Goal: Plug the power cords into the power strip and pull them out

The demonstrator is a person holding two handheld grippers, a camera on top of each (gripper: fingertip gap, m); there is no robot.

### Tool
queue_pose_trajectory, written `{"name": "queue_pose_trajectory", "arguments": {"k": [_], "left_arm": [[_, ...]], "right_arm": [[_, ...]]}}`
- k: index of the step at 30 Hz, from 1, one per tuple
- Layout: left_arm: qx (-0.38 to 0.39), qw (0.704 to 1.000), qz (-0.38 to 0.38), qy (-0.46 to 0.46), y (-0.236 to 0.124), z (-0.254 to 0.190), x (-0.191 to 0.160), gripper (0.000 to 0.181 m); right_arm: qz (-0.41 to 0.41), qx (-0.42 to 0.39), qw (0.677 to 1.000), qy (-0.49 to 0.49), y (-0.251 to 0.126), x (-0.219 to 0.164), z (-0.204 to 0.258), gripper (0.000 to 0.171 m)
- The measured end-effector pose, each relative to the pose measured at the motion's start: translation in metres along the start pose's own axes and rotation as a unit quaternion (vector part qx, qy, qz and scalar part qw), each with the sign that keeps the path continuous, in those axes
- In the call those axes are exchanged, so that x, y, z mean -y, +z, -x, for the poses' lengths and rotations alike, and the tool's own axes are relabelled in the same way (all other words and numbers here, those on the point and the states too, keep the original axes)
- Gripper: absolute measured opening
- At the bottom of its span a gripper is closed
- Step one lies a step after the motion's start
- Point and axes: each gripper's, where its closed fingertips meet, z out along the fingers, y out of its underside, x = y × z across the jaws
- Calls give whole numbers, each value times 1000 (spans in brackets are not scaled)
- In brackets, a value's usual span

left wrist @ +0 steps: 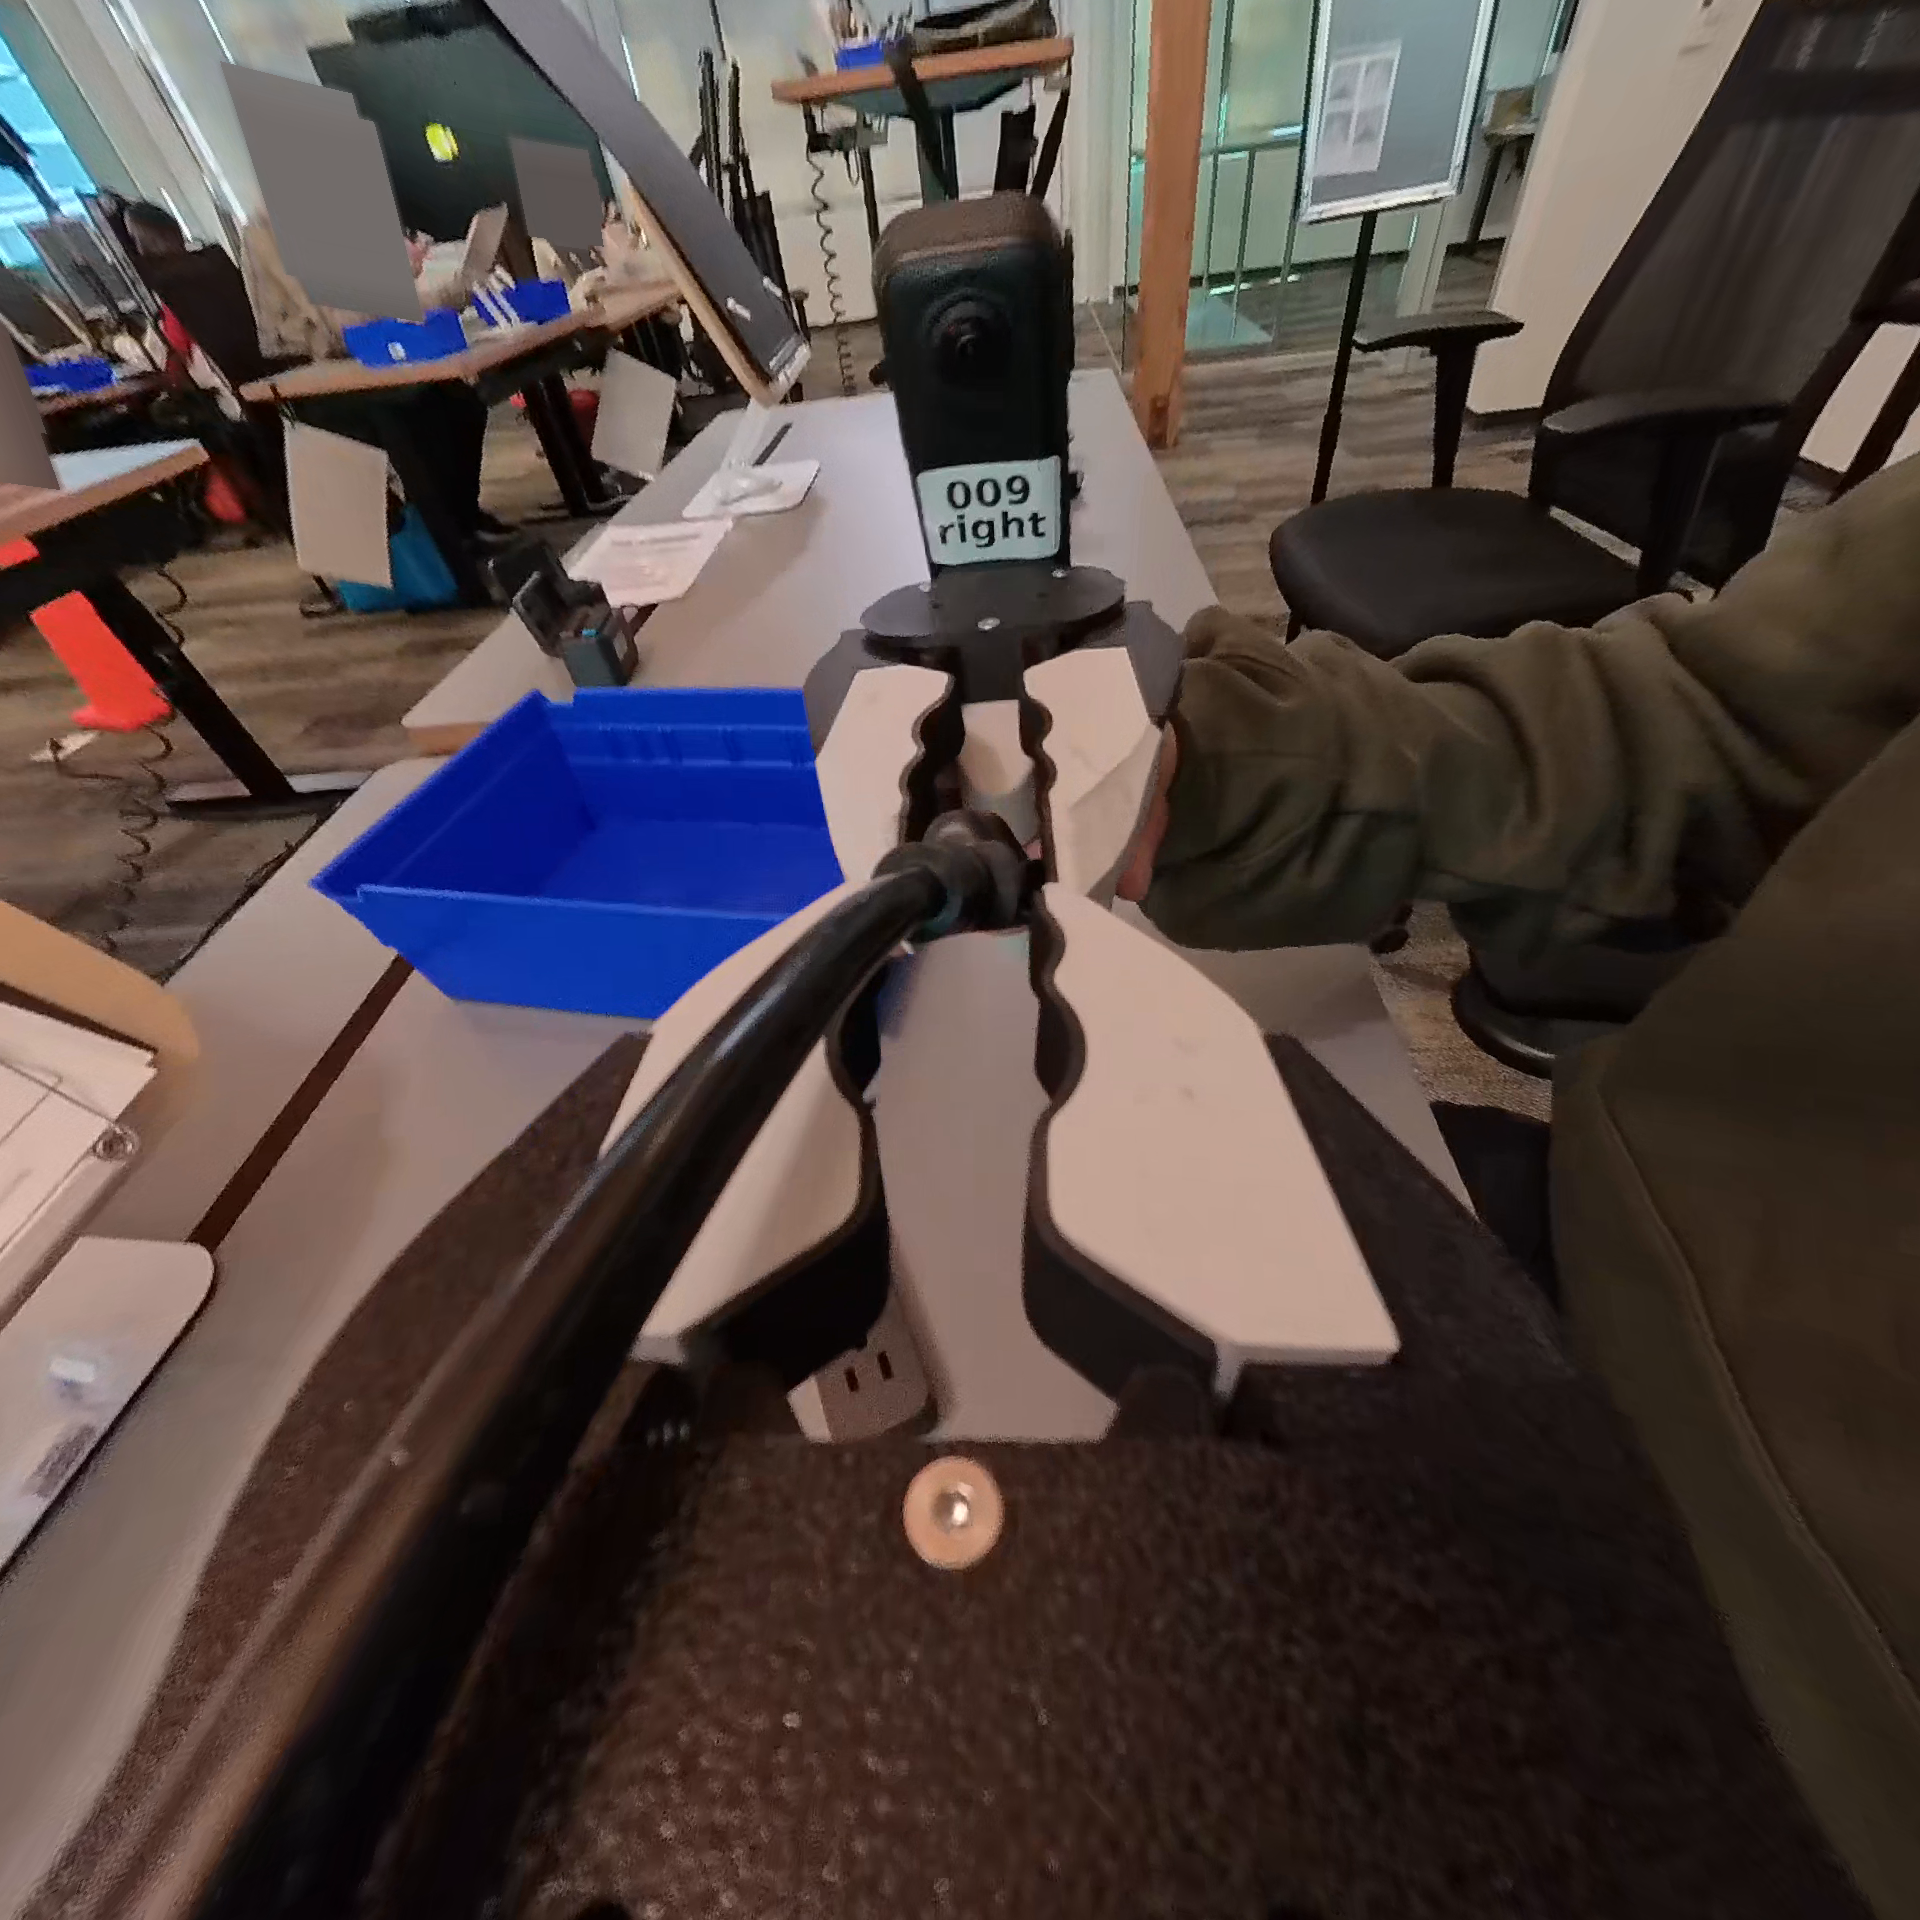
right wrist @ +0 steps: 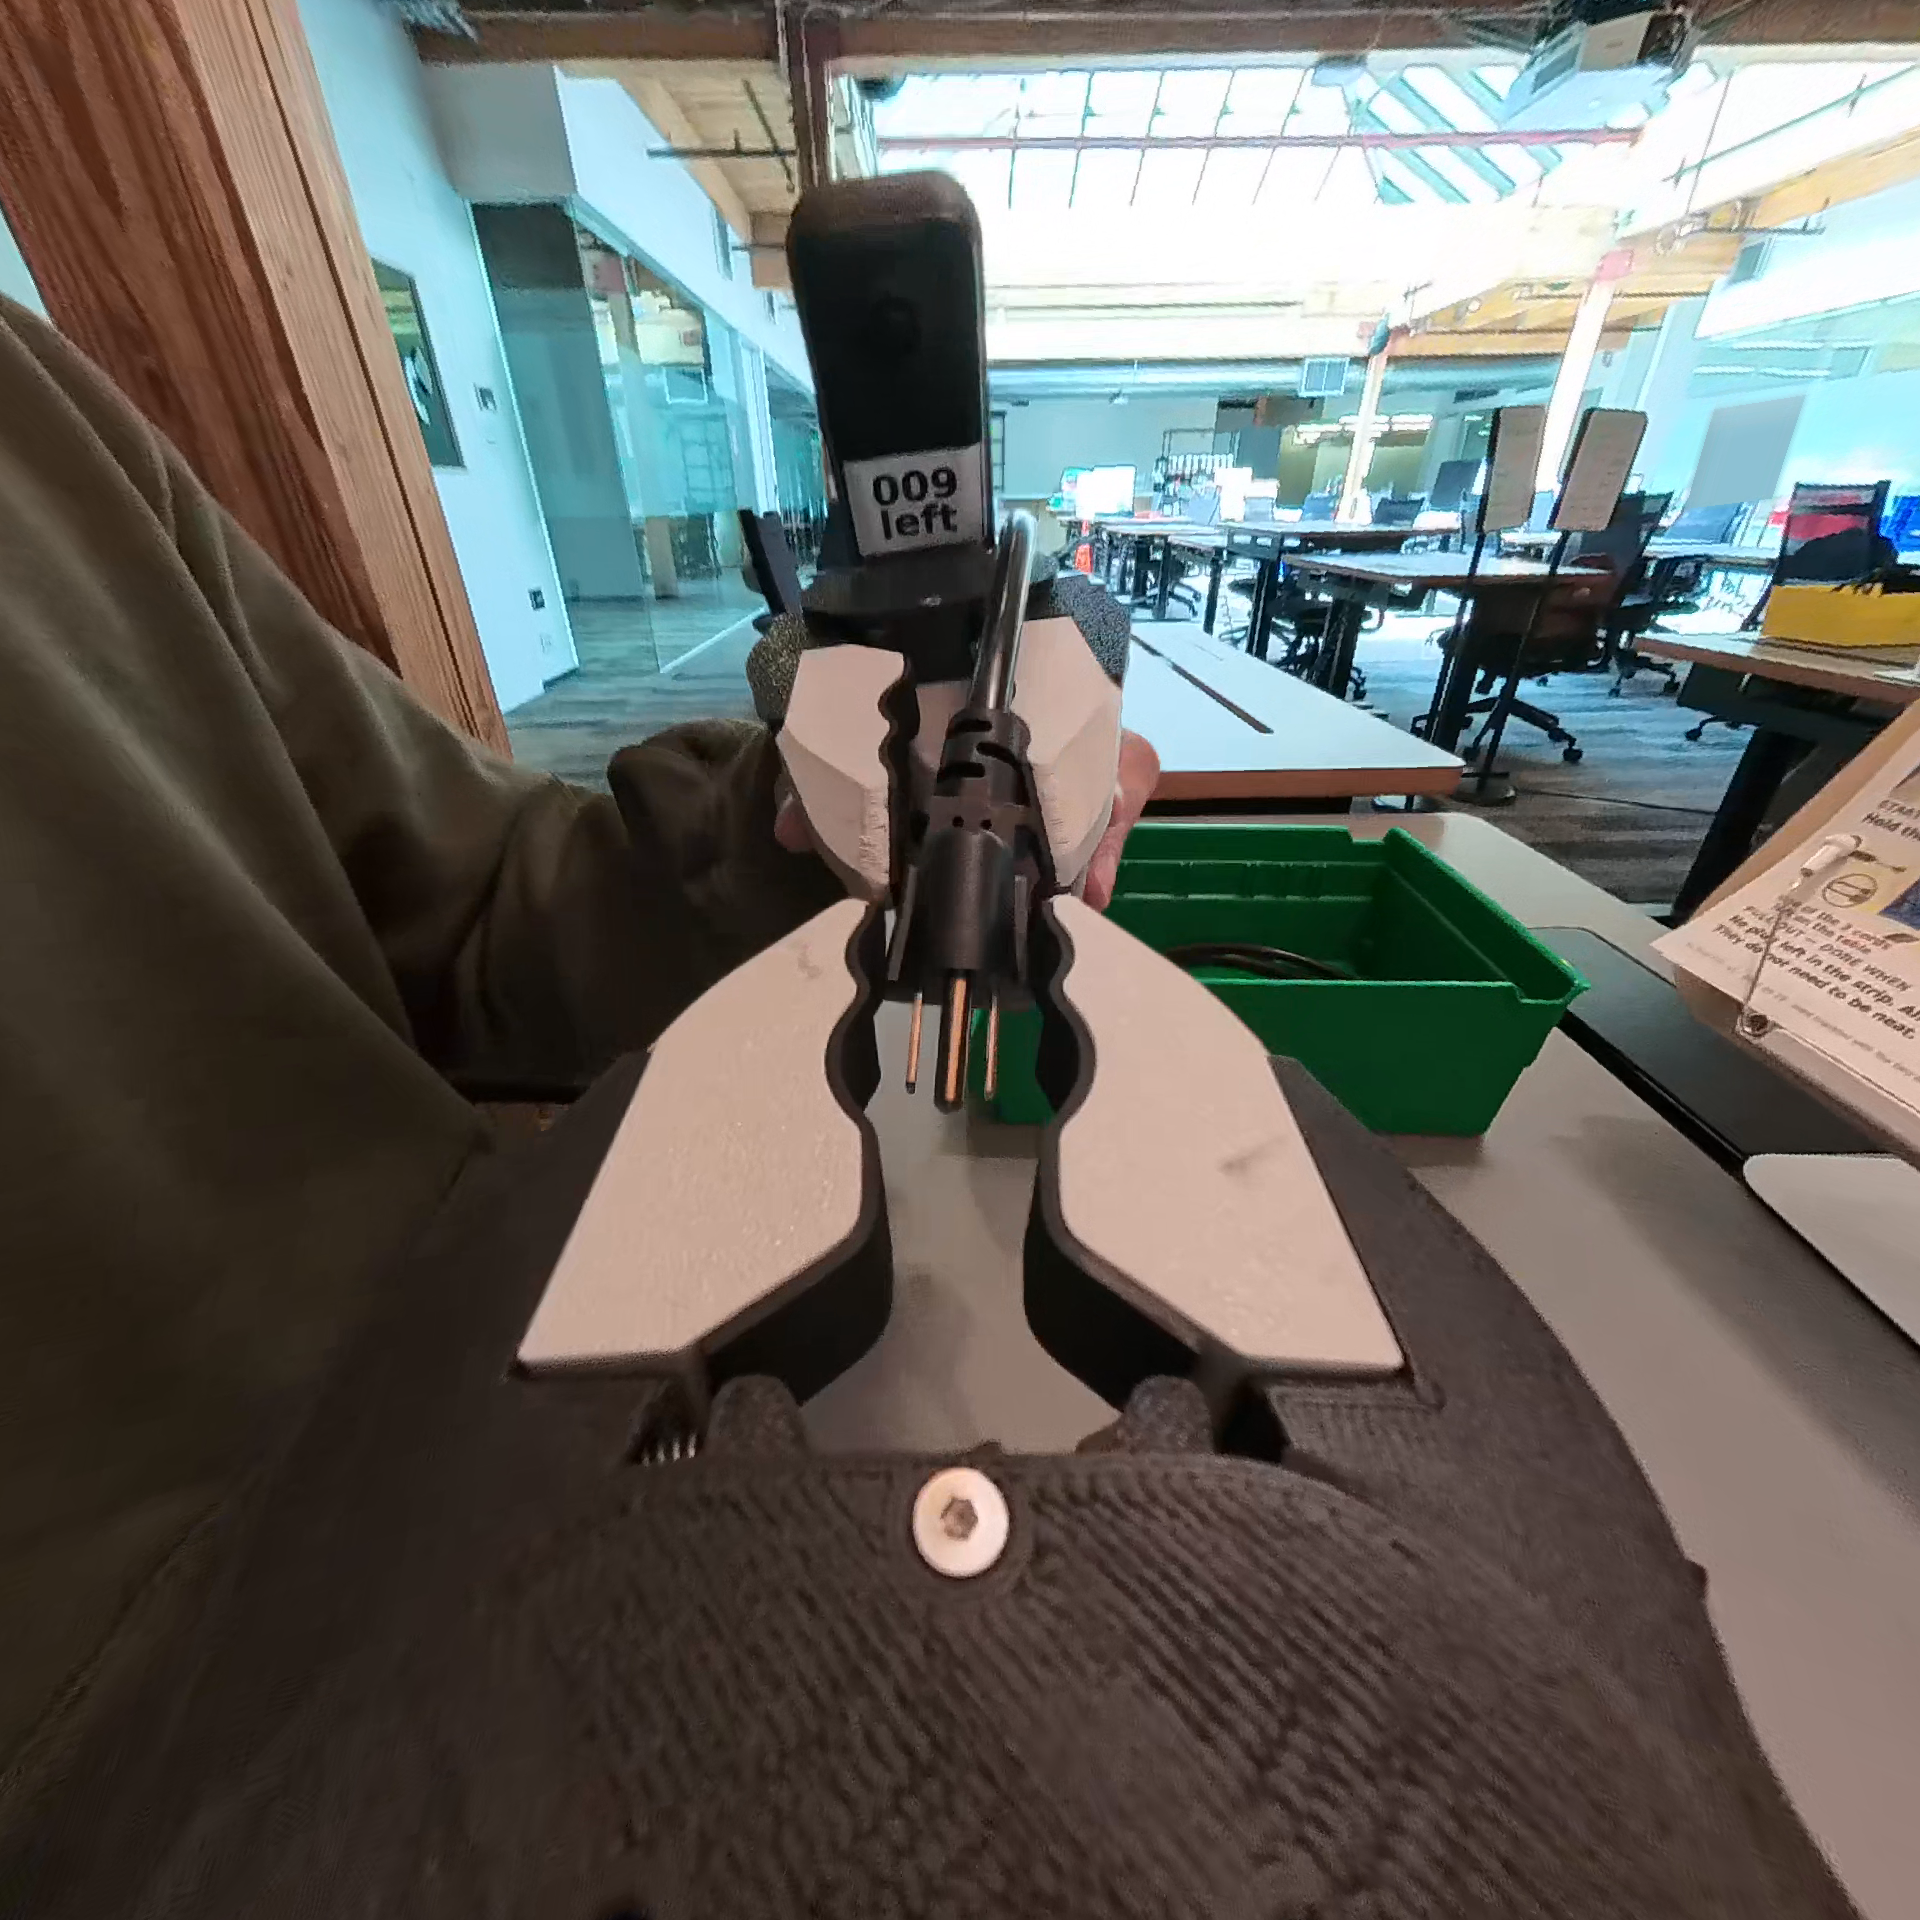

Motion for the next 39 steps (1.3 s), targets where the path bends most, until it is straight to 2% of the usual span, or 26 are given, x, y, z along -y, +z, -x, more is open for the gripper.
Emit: {"name": "queue_pose_trajectory", "arguments": {"k": [6,9,12,20,28,31,35,39], "left_arm": [[1,999,5,-37,-2,0,-2,29],[1,999,2,-48,-3,0,-4,24],[5,999,40,-33,-2,-2,-12,24],[0,997,51,-60,0,0,-15,30],[33,992,125,-15,-1,6,-34,25],[73,984,165,-17,-5,19,-55,25],[83,977,195,-26,-12,26,-81,25],[104,970,215,-48,-14,33,-100,25]], "right_arm": [[26,-11,999,-26,4,-9,-2,27],[31,-7,999,-29,7,-11,0,27],[60,-6,998,-32,7,-20,2,27],[53,-9,998,-41,7,-14,1,27],[118,-37,990,-69,9,-37,-11,27],[220,-77,968,-90,-6,-69,-32,30],[418,-65,902,-89,-41,-141,-51,37],[519,-52,845,-119,-54,-180,-67,39]]}}
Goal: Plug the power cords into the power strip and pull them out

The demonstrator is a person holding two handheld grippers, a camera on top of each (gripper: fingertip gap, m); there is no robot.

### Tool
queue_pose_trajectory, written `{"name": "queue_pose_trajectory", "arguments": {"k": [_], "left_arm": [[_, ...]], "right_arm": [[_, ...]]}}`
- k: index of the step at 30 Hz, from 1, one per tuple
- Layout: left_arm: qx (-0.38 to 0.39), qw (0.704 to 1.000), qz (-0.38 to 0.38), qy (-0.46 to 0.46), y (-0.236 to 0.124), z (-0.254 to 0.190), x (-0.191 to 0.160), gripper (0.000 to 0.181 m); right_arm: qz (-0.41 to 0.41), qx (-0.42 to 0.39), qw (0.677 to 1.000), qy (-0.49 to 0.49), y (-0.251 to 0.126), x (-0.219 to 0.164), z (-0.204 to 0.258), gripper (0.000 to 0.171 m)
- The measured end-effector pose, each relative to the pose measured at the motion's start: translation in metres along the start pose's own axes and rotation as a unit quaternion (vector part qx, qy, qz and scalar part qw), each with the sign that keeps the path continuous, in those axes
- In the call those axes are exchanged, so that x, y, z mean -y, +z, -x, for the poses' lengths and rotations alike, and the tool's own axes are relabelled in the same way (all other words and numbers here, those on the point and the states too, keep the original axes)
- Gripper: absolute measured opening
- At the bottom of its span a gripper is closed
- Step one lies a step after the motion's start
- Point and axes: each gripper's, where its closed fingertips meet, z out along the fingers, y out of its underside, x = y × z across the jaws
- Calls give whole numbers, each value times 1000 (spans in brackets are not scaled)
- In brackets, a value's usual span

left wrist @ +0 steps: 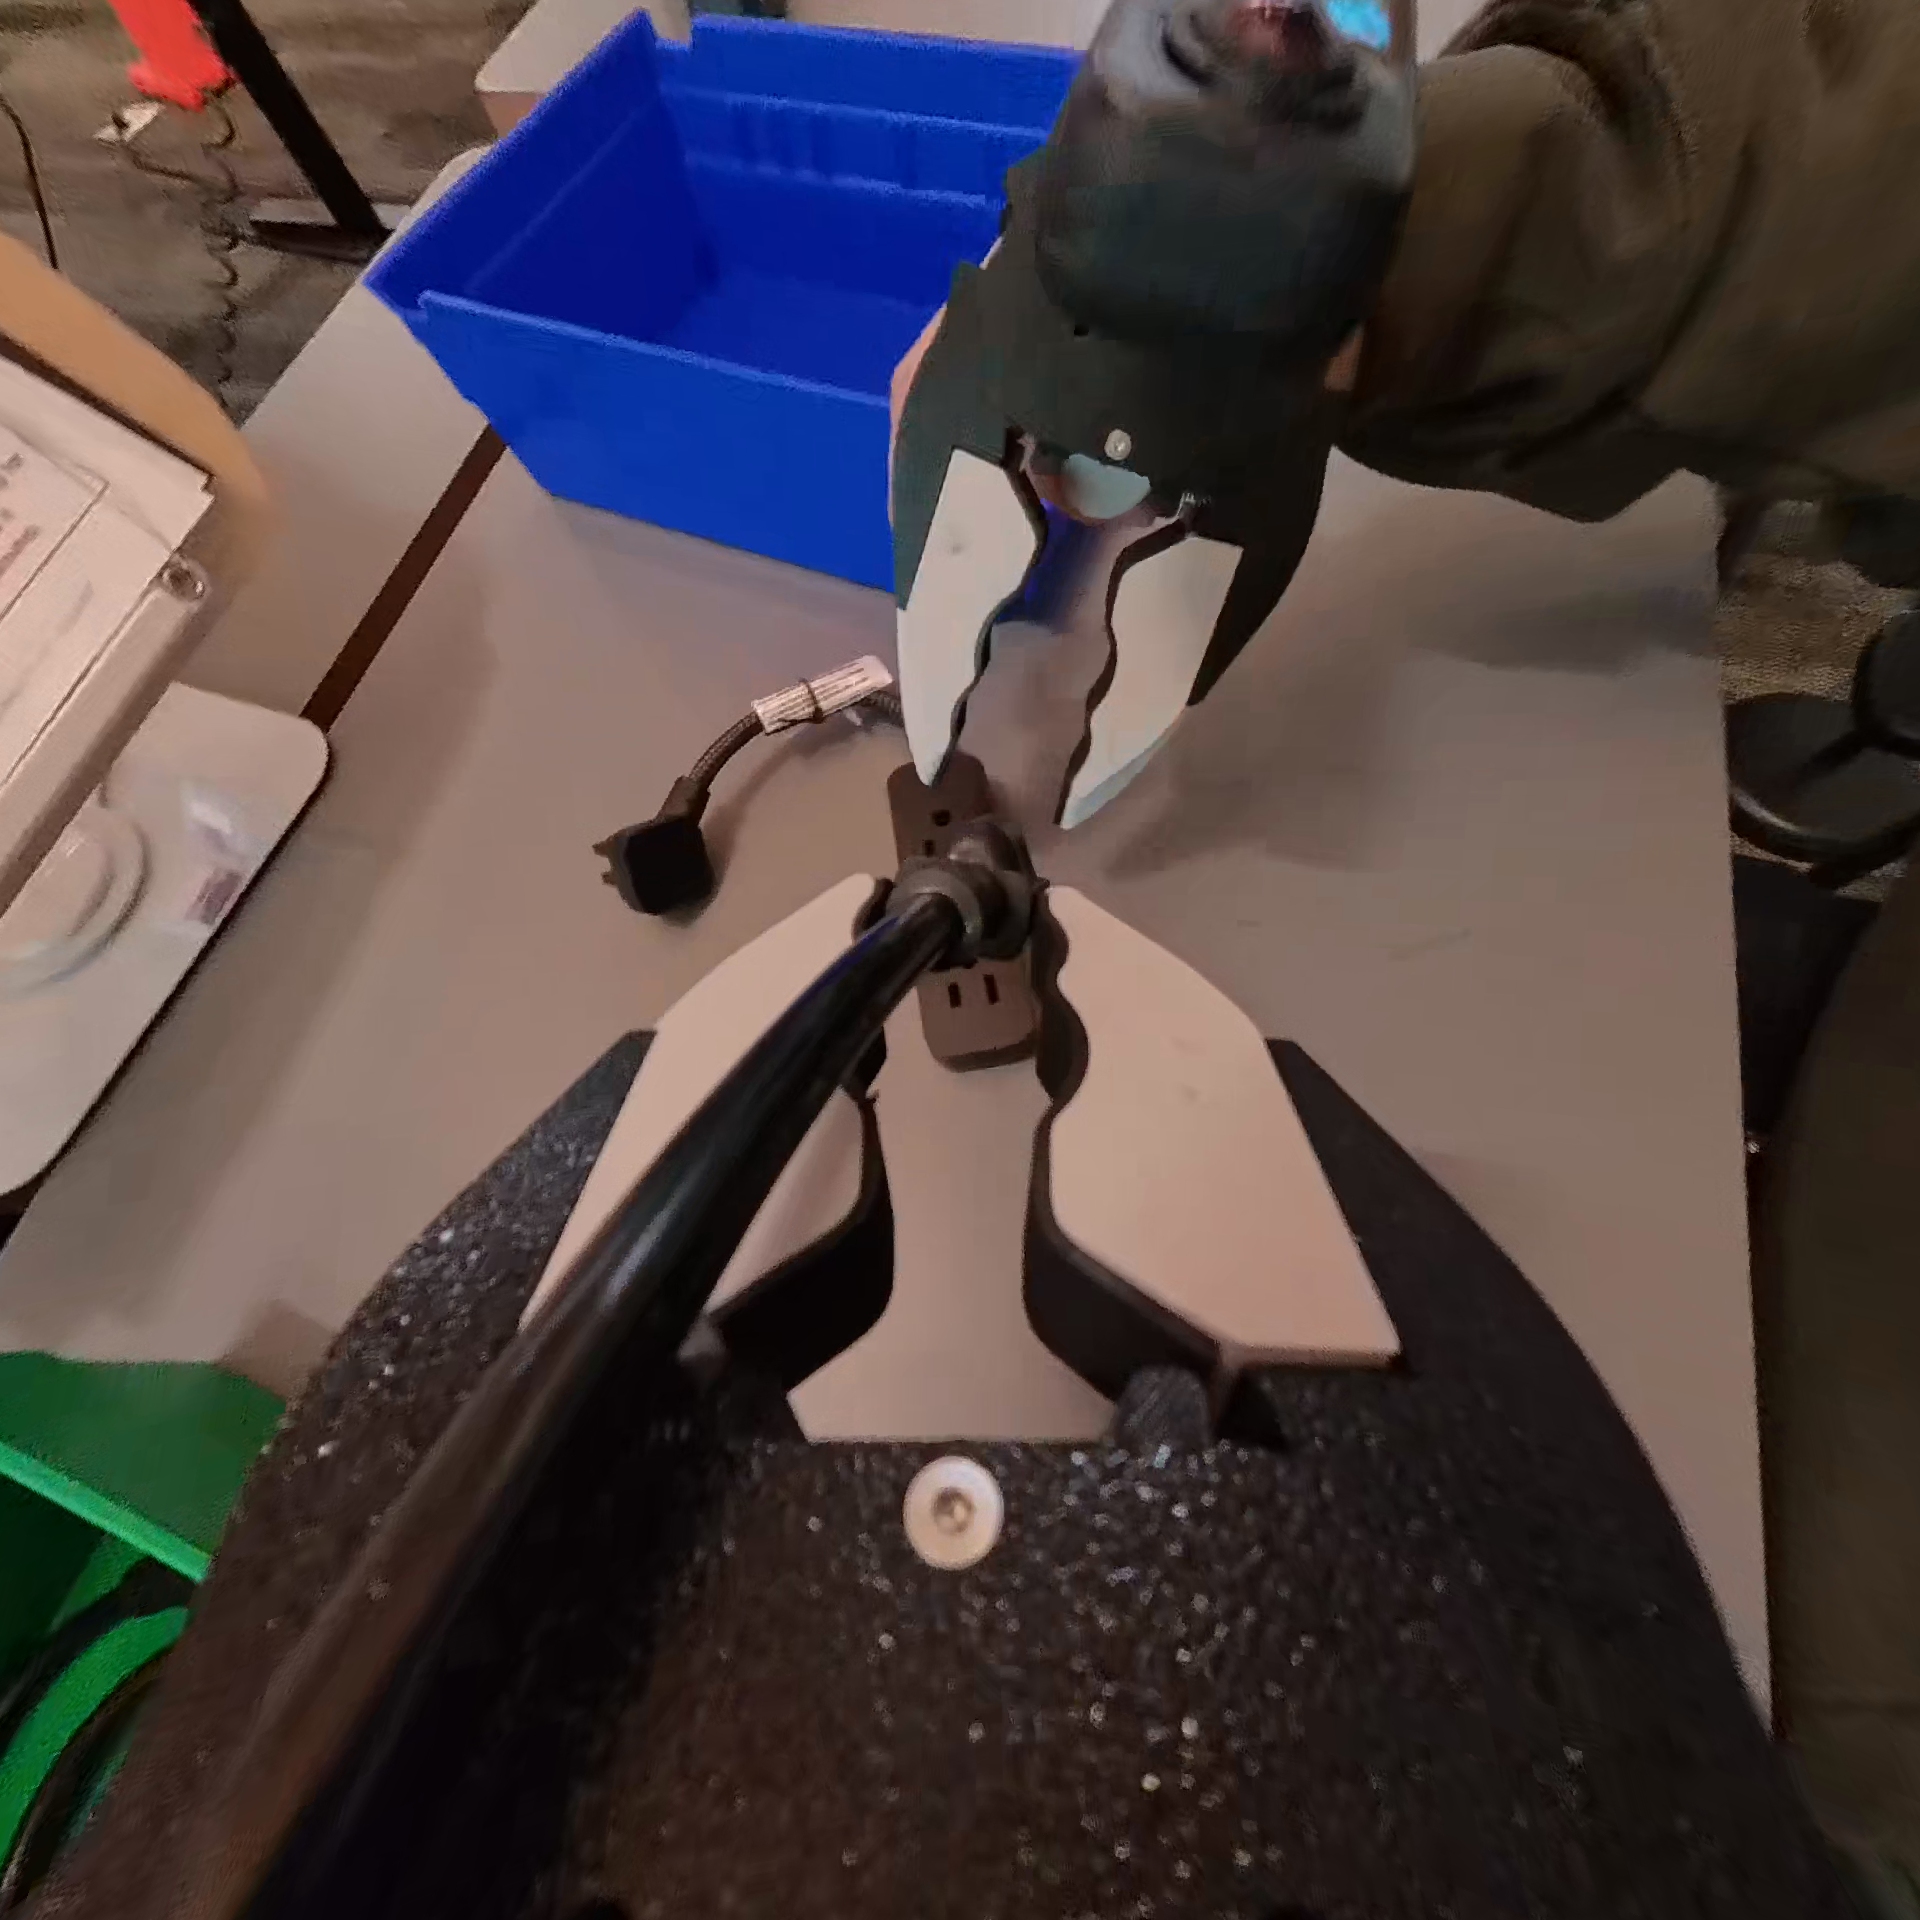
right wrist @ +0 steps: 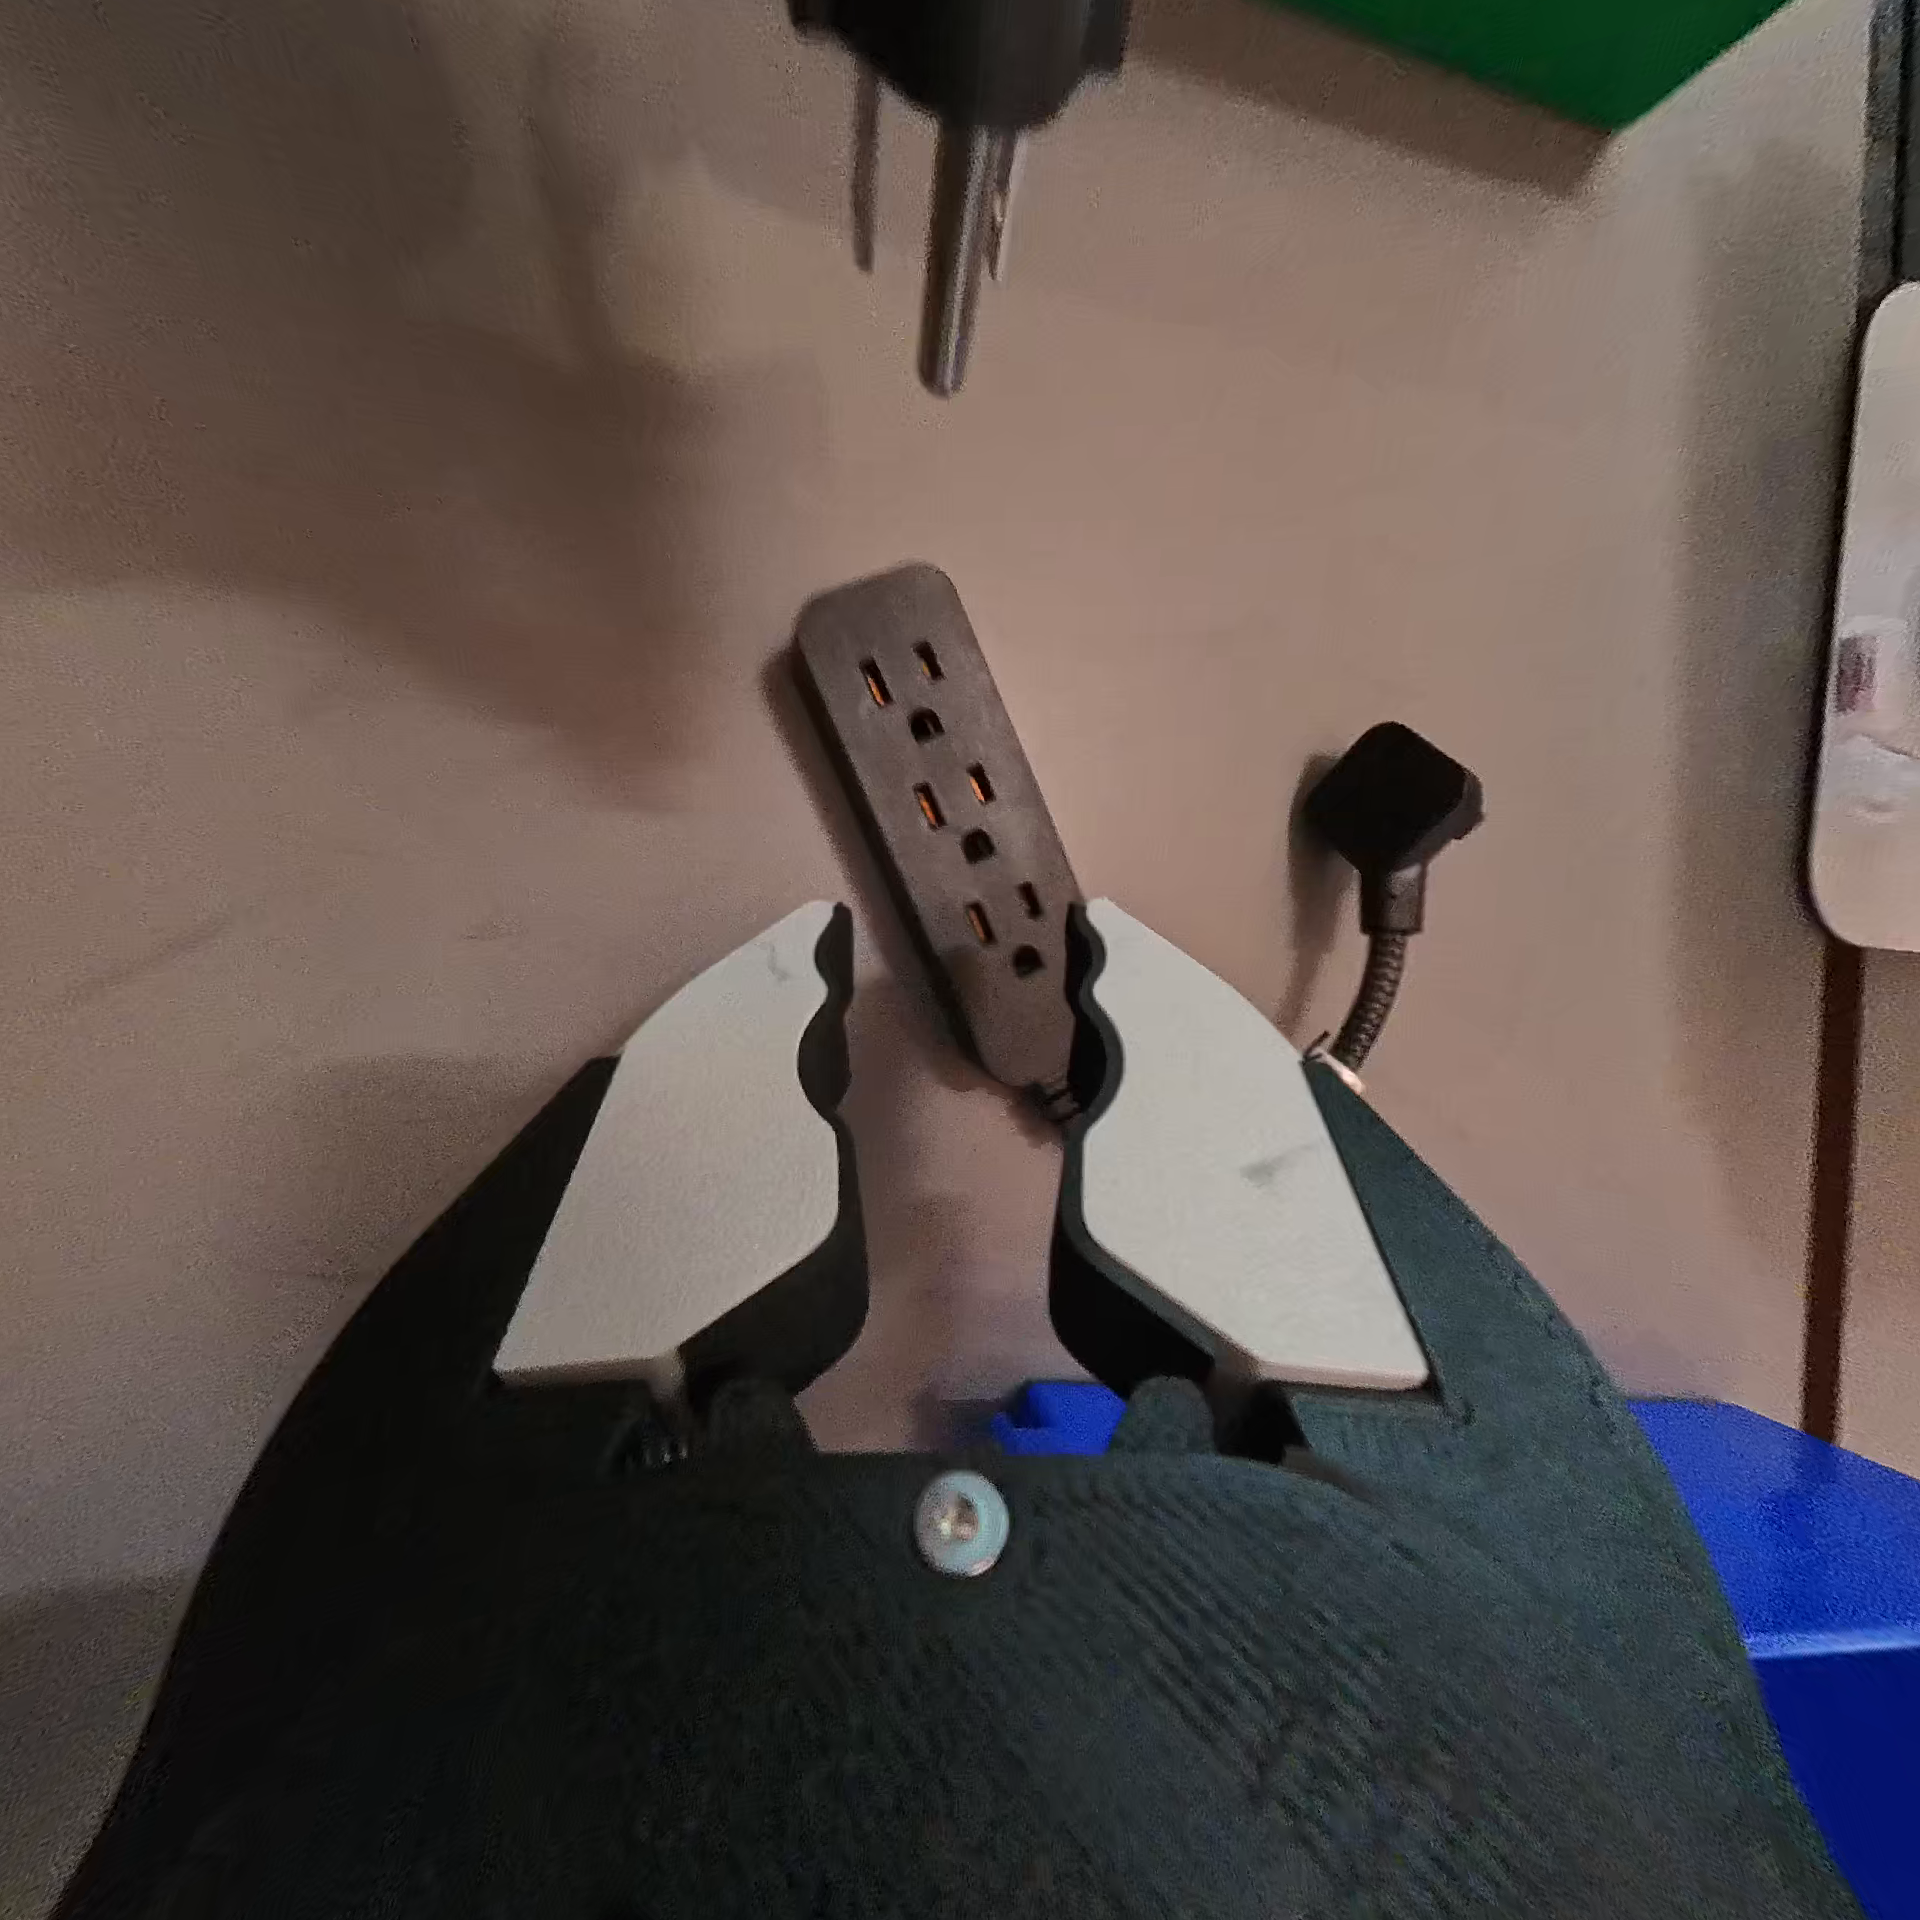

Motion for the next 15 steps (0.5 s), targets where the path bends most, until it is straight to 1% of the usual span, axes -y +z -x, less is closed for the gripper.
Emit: {"name": "queue_pose_trajectory", "arguments": {"k": [4,7,9,12,15], "left_arm": [[8,1000,12,-9,3,0,-10,25],[10,1000,17,-12,6,0,-16,25],[10,1000,20,-15,6,1,-21,25],[2,1000,17,-18,6,2,-25,25],[-5,1000,18,-13,5,0,-28,25]], "right_arm": [[40,-2,999,-20,18,-10,-10,39],[59,8,998,-26,29,-16,-15,34],[61,34,997,-10,30,-15,-15,33],[68,41,997,-9,31,-15,-15,31],[73,12,997,-12,30,-15,-22,45]]}}
